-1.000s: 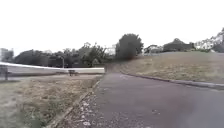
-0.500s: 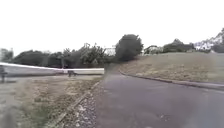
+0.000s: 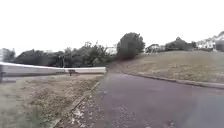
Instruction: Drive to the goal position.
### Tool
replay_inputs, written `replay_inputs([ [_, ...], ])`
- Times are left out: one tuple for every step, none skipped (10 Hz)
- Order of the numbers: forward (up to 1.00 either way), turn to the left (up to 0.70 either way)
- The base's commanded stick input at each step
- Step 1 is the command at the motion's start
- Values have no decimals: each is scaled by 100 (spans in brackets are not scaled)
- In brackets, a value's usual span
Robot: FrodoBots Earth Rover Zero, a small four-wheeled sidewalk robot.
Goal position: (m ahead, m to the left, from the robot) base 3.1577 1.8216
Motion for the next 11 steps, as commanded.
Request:
replay_inputs([
  [45,13],
  [45,21],
  [45,19],
  [45,10],
  [45,0],
  [45,0],
  [45,0],
  [45,0],
  [45,0],
  [45,0],
  [45,0],
])
